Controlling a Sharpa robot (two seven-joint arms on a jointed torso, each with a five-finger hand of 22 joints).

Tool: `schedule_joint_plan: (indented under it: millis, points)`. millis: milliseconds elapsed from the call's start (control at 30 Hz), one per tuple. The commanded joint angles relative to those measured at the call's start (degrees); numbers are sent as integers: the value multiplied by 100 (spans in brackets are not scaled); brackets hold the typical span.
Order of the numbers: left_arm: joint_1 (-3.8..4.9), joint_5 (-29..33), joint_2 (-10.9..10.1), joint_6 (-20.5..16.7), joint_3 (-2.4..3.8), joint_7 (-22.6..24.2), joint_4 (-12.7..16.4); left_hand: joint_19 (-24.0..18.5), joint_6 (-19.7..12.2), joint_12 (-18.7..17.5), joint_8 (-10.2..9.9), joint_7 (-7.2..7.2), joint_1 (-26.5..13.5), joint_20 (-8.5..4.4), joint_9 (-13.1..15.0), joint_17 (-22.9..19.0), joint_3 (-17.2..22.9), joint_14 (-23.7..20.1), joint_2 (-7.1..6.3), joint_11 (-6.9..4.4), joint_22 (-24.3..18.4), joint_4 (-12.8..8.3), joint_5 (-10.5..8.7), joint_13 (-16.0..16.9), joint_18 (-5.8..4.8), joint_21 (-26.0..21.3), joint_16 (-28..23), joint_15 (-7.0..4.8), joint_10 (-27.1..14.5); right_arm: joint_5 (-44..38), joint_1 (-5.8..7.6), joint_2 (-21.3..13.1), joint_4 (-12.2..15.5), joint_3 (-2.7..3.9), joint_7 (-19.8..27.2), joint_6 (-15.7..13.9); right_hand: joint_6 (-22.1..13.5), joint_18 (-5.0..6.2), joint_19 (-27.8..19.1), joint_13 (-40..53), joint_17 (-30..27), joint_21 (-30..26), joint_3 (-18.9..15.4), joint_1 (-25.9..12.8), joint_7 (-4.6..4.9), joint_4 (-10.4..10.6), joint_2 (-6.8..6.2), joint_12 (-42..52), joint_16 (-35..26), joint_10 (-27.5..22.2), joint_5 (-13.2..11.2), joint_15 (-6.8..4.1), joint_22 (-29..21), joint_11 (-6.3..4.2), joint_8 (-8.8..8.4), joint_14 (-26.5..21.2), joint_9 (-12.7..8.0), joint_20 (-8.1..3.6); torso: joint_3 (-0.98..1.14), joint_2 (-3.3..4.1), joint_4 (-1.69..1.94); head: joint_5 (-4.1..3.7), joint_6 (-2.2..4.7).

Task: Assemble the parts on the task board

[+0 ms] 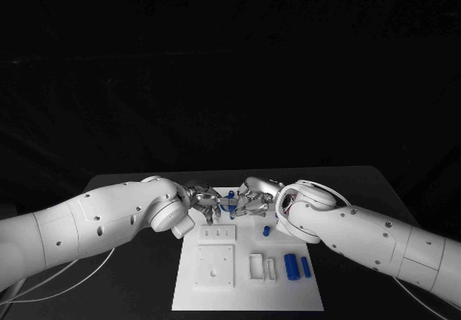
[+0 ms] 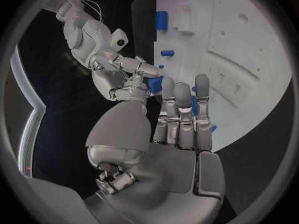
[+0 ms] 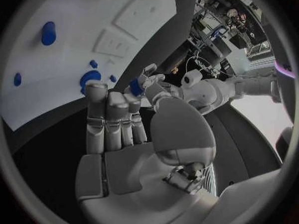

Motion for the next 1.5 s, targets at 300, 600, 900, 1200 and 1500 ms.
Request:
schedule_joint_plan:
  millis: [300,600,900,1200,1500]
  points:
    - [5,-3,7,297,5,-32,65,-21,100,-36,-31,-59,196,-29,-91,6,-67,-1,279,-40,25,-372,224,-9,7,-7,1,-32,14,-60,-2,27,-25,-7,-4,137,3,12,290,2,4,5,-8,-20,1,30,-33,15,-7,-4,26,-13,332,-19,23,12,4,-3,-6,4,-6,8,-9]
    - [5,-19,0,384,5,-52,64,-20,131,-34,-38,-71,238,-38,-106,20,-73,10,330,-49,37,-474,223,-1,4,3,14,-41,27,-64,-2,26,-37,-7,-10,165,3,12,290,2,4,5,-8,-20,1,30,-33,15,-7,-4,26,-13,332,-19,23,12,4,-3,-1,4,-11,6,-19]
    - [4,-22,4,429,6,-16,71,-21,148,-37,-51,-92,354,-45,-124,30,17,10,476,-62,49,-579,246,2,1,13,18,-48,32,-66,-4,51,-74,-8,-11,193,18,14,291,13,11,12,-27,-3,-5,35,-27,31,-1,6,34,-14,329,-24,25,15,6,-4,2,9,-6,-7,-26]
    - [3,-19,12,439,6,32,72,-25,145,-48,-64,-114,460,-61,-124,57,225,22,642,-80,78,-760,627,4,-1,43,39,-63,48,-66,-9,70,-97,-10,-4,220,18,14,291,13,11,12,-27,-3,-5,35,-27,31,-1,6,34,-14,329,-24,25,15,6,-4,6,8,-7,-6,-47]
    - [-2,56,25,439,5,74,42,-36,119,-69,151,-139,403,-78,221,96,637,35,736,-100,122,-1091,975,0,7,86,59,-82,89,-66,-11,70,-111,-14,-3,238,18,14,291,13,11,12,-27,-3,-5,35,-27,31,-1,6,34,-14,329,-24,25,15,6,-4,5,8,-10,-13,-50]
